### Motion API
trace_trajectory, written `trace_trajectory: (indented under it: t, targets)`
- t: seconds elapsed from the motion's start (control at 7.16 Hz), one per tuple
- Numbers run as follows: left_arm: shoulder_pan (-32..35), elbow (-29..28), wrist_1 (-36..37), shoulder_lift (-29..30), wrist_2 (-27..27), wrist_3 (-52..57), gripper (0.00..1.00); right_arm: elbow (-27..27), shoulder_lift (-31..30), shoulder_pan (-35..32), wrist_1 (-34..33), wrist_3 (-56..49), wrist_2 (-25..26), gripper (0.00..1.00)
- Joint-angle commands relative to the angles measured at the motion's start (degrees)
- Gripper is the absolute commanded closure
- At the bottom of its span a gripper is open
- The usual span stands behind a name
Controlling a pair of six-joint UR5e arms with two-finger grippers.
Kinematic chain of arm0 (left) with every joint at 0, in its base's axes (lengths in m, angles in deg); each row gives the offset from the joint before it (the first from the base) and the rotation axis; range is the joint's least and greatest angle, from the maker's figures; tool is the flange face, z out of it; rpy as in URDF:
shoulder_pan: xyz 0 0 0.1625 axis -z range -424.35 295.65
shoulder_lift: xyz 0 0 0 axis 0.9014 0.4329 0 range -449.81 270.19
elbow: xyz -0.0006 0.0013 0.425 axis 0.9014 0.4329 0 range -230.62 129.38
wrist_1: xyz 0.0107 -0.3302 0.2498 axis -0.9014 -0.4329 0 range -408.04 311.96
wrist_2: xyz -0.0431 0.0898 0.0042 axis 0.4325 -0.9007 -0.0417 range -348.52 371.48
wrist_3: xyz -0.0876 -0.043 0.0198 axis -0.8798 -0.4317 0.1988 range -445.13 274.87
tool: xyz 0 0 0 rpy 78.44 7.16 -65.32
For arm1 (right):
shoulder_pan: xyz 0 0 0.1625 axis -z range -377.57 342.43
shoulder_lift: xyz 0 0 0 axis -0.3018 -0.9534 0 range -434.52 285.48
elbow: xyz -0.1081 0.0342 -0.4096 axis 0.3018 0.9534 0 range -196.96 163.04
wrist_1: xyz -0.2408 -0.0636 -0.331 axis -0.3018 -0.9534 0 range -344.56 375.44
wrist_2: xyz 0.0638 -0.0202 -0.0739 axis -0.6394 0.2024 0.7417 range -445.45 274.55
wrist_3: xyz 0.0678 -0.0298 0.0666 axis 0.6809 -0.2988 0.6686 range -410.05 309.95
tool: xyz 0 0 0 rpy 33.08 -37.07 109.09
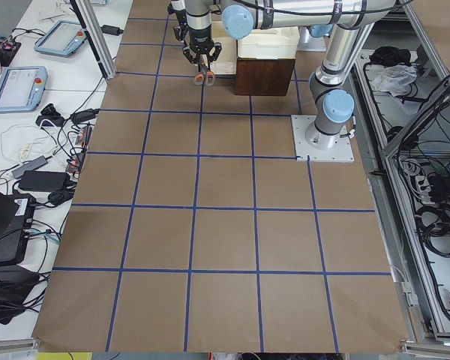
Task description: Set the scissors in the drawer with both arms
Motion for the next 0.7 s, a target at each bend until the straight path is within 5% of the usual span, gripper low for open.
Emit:
trace_trajectory:
  t: [0.0,0.56]
  targets:
    - [0.00,0.05,0.00,0.09,0.00,0.00,1.00,0.97,0.91,0.00,0.00,-0.07,0.07,0.00]
    - [0.00,-0.04,0.00,0.09,0.09,0.35,1.00,1.68,0.75,0.18,0.26,-0.68,0.07,0.00]
